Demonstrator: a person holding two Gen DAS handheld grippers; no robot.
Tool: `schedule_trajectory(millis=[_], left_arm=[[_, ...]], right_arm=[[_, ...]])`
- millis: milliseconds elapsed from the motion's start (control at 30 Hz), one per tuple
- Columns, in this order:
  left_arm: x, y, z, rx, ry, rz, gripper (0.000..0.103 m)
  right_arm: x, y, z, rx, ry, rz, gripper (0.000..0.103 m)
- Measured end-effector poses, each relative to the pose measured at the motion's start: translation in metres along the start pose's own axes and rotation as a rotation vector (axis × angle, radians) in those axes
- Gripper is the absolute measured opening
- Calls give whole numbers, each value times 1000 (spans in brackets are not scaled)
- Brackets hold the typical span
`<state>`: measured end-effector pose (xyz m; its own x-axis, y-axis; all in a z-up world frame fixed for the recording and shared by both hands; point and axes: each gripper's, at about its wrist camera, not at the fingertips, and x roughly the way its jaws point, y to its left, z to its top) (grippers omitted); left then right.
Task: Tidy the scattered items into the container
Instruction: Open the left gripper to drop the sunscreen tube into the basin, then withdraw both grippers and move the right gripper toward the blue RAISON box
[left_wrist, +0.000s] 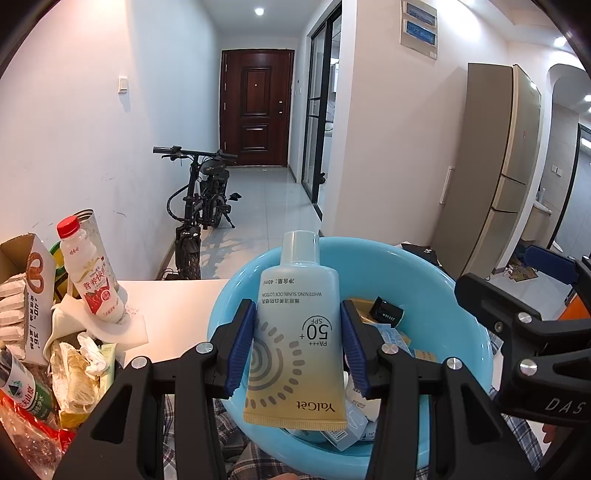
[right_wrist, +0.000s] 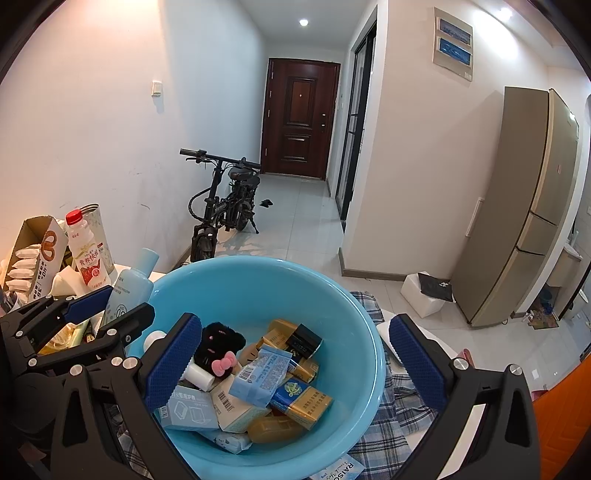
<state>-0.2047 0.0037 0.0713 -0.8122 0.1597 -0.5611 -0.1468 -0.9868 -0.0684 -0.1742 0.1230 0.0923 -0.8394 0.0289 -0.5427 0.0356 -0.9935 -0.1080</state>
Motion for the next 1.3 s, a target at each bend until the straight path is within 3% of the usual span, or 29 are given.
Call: schedule_trajectory(millis=[300, 333, 367, 433, 1300], left_arm=[[0, -13, -2, 34, 0, -17, 45], [0, -13, -2, 35, -3, -16, 50], [-1, -14, -1, 35, -4, -8, 72], [-2, -14, -1, 32, -16, 6, 102], [-2, -1, 0, 16, -7, 39, 102]], right_arm=[[-3, -3, 1, 9, -2, -5, 103], [-3, -5, 1, 10, -2, -6, 103], [-2, -7, 1, 11, -2, -6, 103], [-4, -8, 2, 13, -5, -7, 103], [-11, -5, 4, 0, -27, -8, 103]])
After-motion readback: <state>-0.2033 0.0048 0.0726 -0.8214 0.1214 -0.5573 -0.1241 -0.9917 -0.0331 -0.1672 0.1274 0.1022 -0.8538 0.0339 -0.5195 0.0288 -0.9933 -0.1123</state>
